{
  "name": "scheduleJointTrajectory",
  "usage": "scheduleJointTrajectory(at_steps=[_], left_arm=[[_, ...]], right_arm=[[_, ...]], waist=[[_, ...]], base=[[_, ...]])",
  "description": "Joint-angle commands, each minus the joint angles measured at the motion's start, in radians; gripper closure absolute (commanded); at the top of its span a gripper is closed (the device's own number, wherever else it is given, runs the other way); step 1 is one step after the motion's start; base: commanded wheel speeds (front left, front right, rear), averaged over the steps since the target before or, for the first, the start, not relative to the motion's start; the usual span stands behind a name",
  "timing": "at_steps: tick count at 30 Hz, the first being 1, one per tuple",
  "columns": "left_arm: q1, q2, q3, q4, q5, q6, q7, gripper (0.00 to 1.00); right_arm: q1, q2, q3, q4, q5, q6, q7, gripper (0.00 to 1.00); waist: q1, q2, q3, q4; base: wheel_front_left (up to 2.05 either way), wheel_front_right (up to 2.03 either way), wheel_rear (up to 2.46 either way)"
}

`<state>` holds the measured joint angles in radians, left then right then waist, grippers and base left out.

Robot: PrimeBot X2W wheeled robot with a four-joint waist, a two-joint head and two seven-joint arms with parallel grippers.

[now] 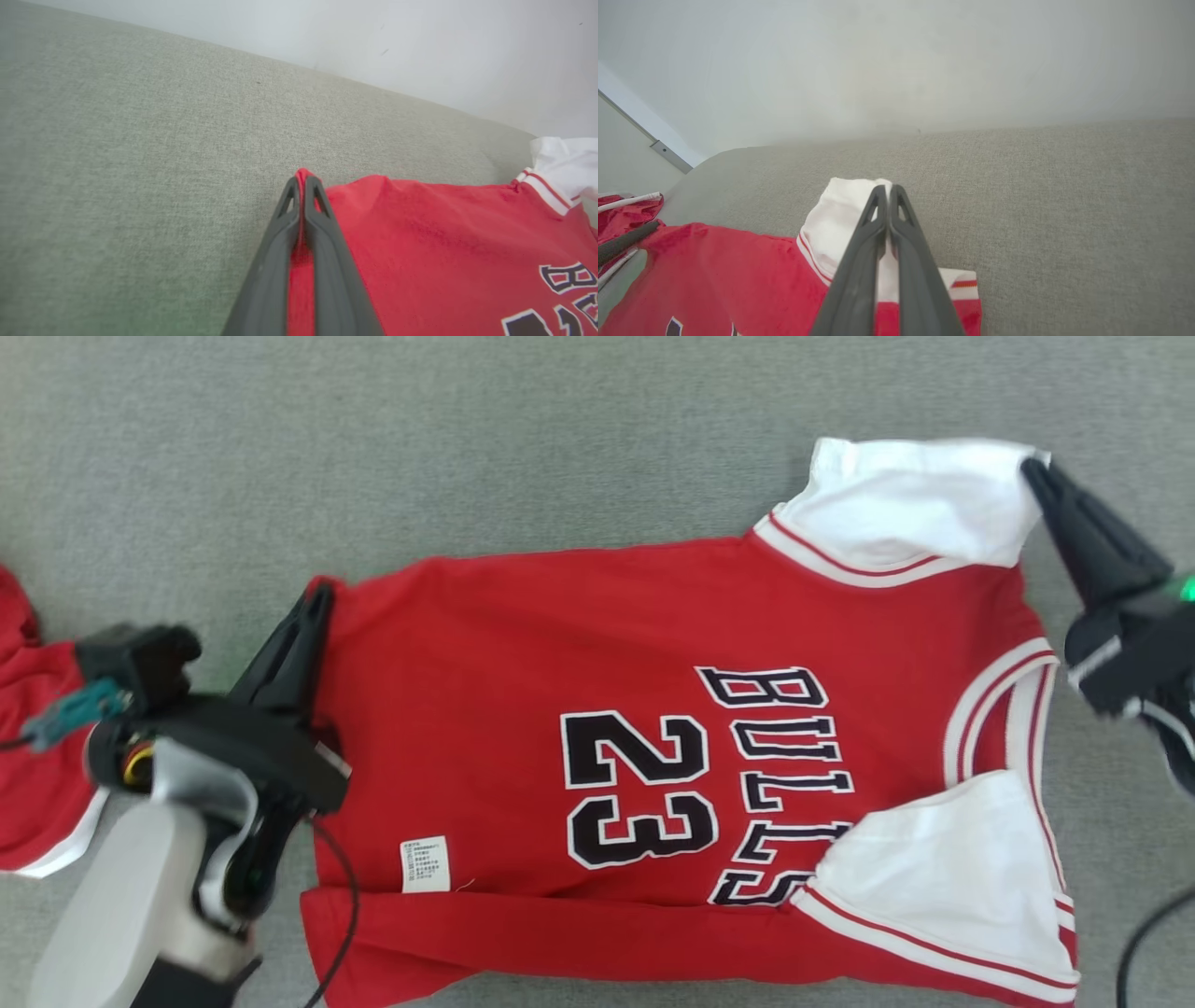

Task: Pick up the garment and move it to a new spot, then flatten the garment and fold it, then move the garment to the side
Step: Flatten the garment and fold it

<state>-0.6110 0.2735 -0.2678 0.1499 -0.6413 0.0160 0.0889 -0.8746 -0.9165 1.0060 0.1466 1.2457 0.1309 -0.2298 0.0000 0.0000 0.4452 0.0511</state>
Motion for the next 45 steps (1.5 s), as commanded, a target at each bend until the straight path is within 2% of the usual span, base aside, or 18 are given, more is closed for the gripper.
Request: scheduleJointTrajectory(at_steps=[1, 4, 7, 14, 19, 30, 40, 41, 42, 43, 45], left_arm=[[0.041, 0.014, 0.009, -0.038, -0.019, 0.003, 0.007, 1.0], [0.106, 0.034, 0.026, -0.124, -0.038, 0.02, 0.021, 1.0], [0.177, 0.032, 0.051, -0.197, -0.084, 0.025, 0.033, 1.0], [0.321, 0.063, 0.106, -0.299, -0.131, 0.053, 0.038, 1.0], [0.408, 0.06, 0.145, -0.353, -0.177, 0.066, 0.036, 1.0], [0.475, 0.048, 0.169, -0.4, -0.217, 0.049, -0.003, 1.0], [0.526, 0.021, 0.161, -0.336, -0.246, 0.052, -0.01, 1.0], [0.527, 0.021, 0.161, -0.322, -0.241, 0.056, -0.015, 1.0], [0.526, 0.016, 0.16, -0.31, -0.237, 0.058, -0.016, 0.68], [0.524, 0.011, 0.158, -0.301, -0.234, 0.059, -0.025, 0.01], [0.522, 0.006, 0.162, -0.287, -0.219, 0.066, -0.046, 0.0]], right_arm=[[0.037, -0.023, -0.009, -0.029, 0.011, 0.0, -0.014, 1.0], [0.116, -0.042, -0.03, -0.093, 0.04, 0.0, -0.029, 1.0], [0.2, -0.056, -0.059, -0.143, 0.063, 0.0, -0.035, 1.0], [0.381, -0.033, -0.147, -0.231, 0.094, 0.0, -0.036, 1.0], [0.518, -0.019, -0.216, -0.28, 0.094, 0.0, -0.036, 1.0], [0.734, 0.011, -0.347, -0.36, 0.099, 0.0, -0.037, 1.0], [0.816, 0.063, -0.346, -0.315, 0.099, 0.0, -0.007, 1.0], [0.819, 0.07, -0.344, -0.304, 0.101, 0.0, 0.003, 0.82], [0.817, 0.078, -0.348, -0.298, 0.094, 0.0, 0.003, 0.31], [0.813, 0.091, -0.354, -0.295, 0.094, 0.0, 0.0, 0.0], [0.806, 0.105, -0.377, -0.287, 0.078, 0.0, -0.01, 0.0]], waist=[[0.0, 0.0, -0.007, -0.013], [0.0, 0.0, -0.014, -0.021], [0.0, 0.0, -0.023, -0.03], [0.0, 0.0, -0.039, -0.045], [0.0, 0.0, -0.045, -0.047], [0.0, 0.0, -0.055, -0.051], [0.0, 0.0, -0.07, -0.07], [0.0, 0.0, -0.072, -0.07], [0.0, 0.0, -0.074, -0.071], [0.0, 0.0, -0.077, -0.072], [0.0, 0.0, -0.084, -0.076]], base=[[0.0, 0.0, 0.0], [0.0, 0.0, 0.0], [0.0, 0.0, 0.0], [0.0, 0.0, 0.0], [0.0, 0.0, 0.0], [0.0, 0.0, 0.0], [0.0, 0.0, 0.0], [0.0, 0.0, 0.0], [0.0, 0.0, 0.0], [0.0, 0.0, 0.0], [0.0, 0.0, 0.0]])
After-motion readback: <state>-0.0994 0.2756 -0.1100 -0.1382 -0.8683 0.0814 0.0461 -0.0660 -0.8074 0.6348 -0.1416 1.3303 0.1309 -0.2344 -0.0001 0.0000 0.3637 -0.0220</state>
